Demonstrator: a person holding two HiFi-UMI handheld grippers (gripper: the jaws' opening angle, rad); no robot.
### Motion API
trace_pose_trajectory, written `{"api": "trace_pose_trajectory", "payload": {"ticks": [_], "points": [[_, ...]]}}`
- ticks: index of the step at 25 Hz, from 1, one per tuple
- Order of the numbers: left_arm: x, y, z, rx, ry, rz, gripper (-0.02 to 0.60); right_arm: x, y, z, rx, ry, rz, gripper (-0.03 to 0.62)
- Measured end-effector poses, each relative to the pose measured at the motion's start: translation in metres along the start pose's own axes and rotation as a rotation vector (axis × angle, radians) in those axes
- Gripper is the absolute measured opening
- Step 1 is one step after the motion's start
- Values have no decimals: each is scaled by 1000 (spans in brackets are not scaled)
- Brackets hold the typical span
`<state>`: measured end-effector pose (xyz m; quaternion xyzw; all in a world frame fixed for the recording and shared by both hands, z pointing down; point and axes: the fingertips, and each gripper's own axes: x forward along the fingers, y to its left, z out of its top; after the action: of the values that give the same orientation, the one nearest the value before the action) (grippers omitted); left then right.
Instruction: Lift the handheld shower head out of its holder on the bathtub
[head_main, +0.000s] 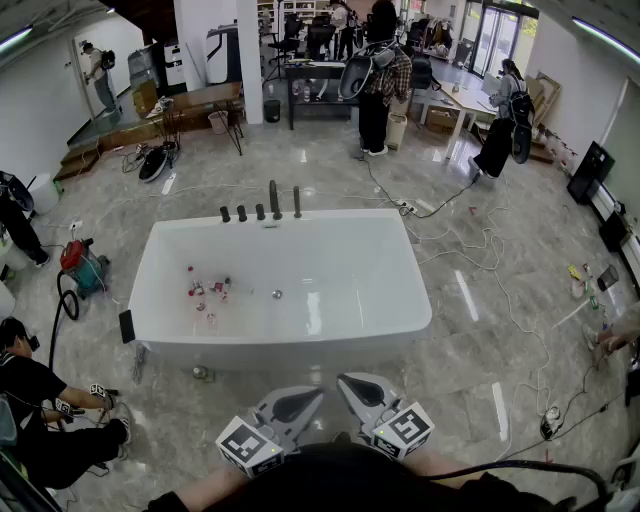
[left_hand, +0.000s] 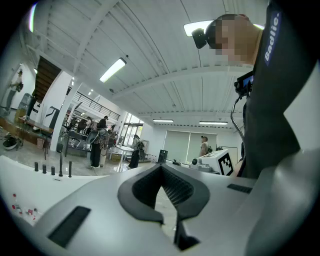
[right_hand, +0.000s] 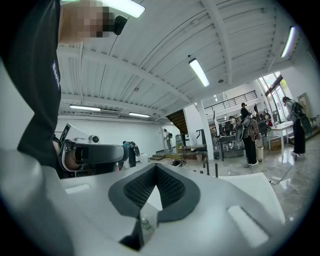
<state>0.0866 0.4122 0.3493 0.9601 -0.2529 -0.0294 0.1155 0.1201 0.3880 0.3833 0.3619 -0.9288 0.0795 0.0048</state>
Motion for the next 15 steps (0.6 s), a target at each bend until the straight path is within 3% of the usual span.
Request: {"api": "trace_pose_trajectory", "payload": {"ticks": [15], "points": [[12,11,-4,-8,13,15,0,7,-13,-1,40,-20,28,2]]}}
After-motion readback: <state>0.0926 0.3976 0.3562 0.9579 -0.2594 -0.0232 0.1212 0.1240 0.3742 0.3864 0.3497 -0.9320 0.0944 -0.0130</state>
